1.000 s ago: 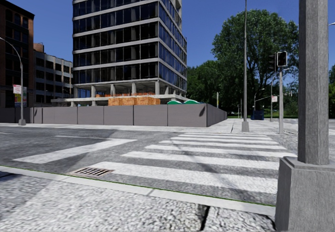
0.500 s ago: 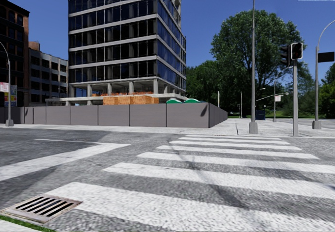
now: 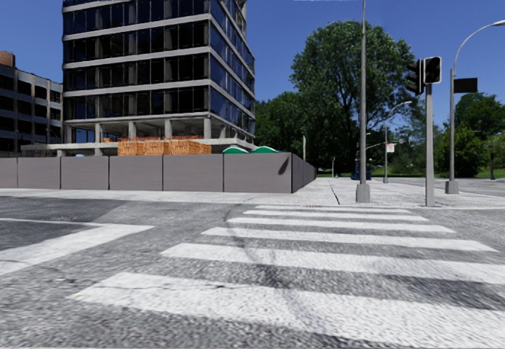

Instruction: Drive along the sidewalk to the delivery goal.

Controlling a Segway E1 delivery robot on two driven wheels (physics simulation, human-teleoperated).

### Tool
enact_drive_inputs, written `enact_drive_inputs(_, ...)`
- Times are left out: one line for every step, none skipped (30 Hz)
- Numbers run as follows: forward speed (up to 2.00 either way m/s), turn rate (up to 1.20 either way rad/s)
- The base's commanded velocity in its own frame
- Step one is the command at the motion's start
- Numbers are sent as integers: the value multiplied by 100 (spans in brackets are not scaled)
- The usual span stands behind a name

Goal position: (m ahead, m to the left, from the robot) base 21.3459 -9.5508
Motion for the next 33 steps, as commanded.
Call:
enact_drive_inputs(149,-38)
enact_drive_inputs(149,-38)
enact_drive_inputs(149,-38)
enact_drive_inputs(149,-38)
enact_drive_inputs(149,-38)
enact_drive_inputs(152,-38)
enact_drive_inputs(154,-38)
enact_drive_inputs(154,-38)
enact_drive_inputs(156,-38)
enact_drive_inputs(157,-38)
enact_drive_inputs(157,-38)
enact_drive_inputs(158,-38)
enact_drive_inputs(158,-38)
enact_drive_inputs(158,-38)
enact_drive_inputs(158,-38)
enact_drive_inputs(159,-38)
enact_drive_inputs(162,-38)
enact_drive_inputs(168,-38)
enact_drive_inputs(168,-38)
enact_drive_inputs(178,-38)
enact_drive_inputs(200,-38)
enact_drive_inputs(200,-38)
enact_drive_inputs(200,-38)
enact_drive_inputs(200,-38)
enact_drive_inputs(200,-38)
enact_drive_inputs(200,-38)
enact_drive_inputs(200,-38)
enact_drive_inputs(200,-38)
enact_drive_inputs(200,-35)
enact_drive_inputs(200,-33)
enact_drive_inputs(200,-33)
enact_drive_inputs(200,-32)
enact_drive_inputs(200,-32)
